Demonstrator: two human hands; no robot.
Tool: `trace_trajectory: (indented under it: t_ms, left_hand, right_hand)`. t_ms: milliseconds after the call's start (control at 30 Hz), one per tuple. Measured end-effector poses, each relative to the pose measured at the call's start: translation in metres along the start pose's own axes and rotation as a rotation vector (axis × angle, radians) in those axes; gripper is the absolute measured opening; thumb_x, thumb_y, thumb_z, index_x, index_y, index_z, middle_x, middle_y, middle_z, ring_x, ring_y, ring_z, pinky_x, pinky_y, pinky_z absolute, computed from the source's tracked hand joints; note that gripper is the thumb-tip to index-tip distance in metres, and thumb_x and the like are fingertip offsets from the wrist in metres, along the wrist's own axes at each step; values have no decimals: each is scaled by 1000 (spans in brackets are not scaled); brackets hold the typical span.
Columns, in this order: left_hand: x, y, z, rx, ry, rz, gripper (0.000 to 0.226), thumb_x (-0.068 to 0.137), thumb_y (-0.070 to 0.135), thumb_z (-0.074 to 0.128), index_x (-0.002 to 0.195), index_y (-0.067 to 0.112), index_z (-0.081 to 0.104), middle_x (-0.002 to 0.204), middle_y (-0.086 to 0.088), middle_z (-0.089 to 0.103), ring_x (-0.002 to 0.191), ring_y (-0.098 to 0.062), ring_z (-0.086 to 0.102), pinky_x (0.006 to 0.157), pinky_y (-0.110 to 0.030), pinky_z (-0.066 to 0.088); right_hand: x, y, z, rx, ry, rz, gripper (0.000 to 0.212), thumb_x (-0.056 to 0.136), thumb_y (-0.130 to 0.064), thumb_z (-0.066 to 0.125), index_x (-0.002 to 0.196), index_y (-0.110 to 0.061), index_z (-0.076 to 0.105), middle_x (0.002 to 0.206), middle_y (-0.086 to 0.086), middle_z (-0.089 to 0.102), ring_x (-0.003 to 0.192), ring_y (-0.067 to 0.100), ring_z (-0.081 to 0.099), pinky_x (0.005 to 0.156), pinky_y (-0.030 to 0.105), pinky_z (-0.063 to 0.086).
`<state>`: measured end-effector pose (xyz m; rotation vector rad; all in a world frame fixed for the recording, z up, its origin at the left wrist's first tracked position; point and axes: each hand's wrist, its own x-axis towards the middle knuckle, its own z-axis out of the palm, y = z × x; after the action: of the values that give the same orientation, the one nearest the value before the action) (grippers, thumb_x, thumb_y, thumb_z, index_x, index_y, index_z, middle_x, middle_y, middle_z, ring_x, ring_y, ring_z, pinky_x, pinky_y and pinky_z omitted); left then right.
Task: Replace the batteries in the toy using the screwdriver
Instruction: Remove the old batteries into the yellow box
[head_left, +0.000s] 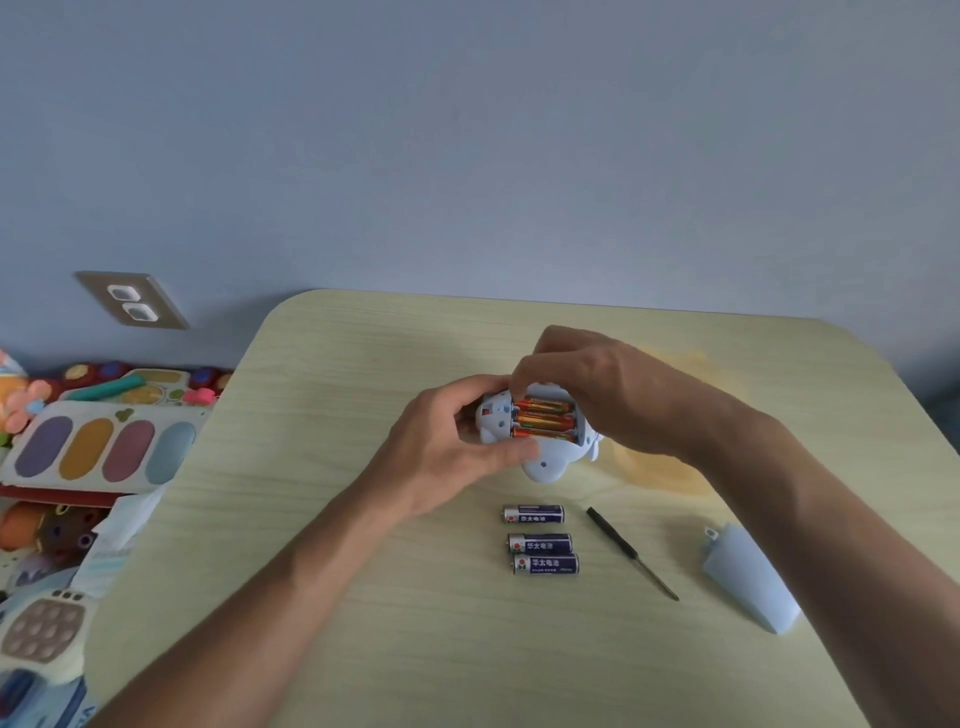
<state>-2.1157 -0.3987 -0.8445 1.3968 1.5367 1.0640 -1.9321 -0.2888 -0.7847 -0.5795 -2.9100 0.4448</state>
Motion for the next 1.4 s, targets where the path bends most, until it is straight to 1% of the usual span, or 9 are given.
trace_trajectory:
  t_ms: [167,367,467,600,733,933,1033,1233,1400]
  left_hand:
    - [-1,1,0,25,15,7,57,67,53,86,117,30,73,105,9,80,100,-14,76,94,-51,59]
    - [-1,1,0,25,-1,-11,61,67,51,87,122,29,71,108,10,80,102,-13,76,97,-50,58]
    - [0,0,1,16,10,-14,60,65,51,87,120,32,72,107,8,80,103,-16,77,97,-52,58]
    - [0,-2,1,18,21,-20,58,64,51,88,117,35,72,106,9,80,102,-17,77,97,-53,57]
    - [-1,-2,1,13,17,-15,67,64,53,88,126,33,70,111,13,79,107,-12,75,101,-50,57]
    - [-1,-2,2,17,21,-4,64,65,51,88,125,35,70,112,12,79,106,-12,76,100,-49,57]
    - [-2,-2,2,28,25,1,65,65,51,88,126,37,69,113,14,79,107,-10,75,101,-48,57]
    - [-2,-3,3,26,37,12,74,65,51,87,133,31,68,121,16,76,113,-8,73,104,-46,56]
    - [-2,-4,3,10,41,16,74,64,49,87,133,30,69,121,14,77,112,-10,74,105,-48,55]
  right_hand:
    - [5,-1,-1,-11,-72,-18,40,87,8,56,112,-23,63,100,5,52,81,26,59,65,44,54]
    - [10,-5,-5,-49,-120,1,34,91,-1,55,113,-28,54,101,-2,48,76,23,59,60,44,55]
    - [7,-9,-3,-45,-74,0,31,91,-5,47,110,-30,53,100,-6,49,83,21,55,65,45,53]
    - [8,-16,3,-19,57,-19,5,92,-26,56,97,-26,55,89,-8,50,79,19,51,69,41,51]
    - [7,-14,1,75,144,52,13,85,-25,69,97,-21,66,89,-5,60,76,15,57,68,37,52]
    - [1,-16,11,33,258,90,11,84,-22,68,94,-18,69,86,-7,66,79,12,56,70,36,52]
    - [-4,-18,10,111,331,131,9,82,-19,71,91,-16,71,83,-8,69,76,9,60,70,33,53]
    - [-34,-3,-16,453,588,446,6,79,-10,78,83,-12,73,78,-5,75,71,5,71,67,16,57]
    - [-68,15,-21,463,523,720,7,76,-18,81,75,-20,74,74,-3,76,66,11,71,53,16,48]
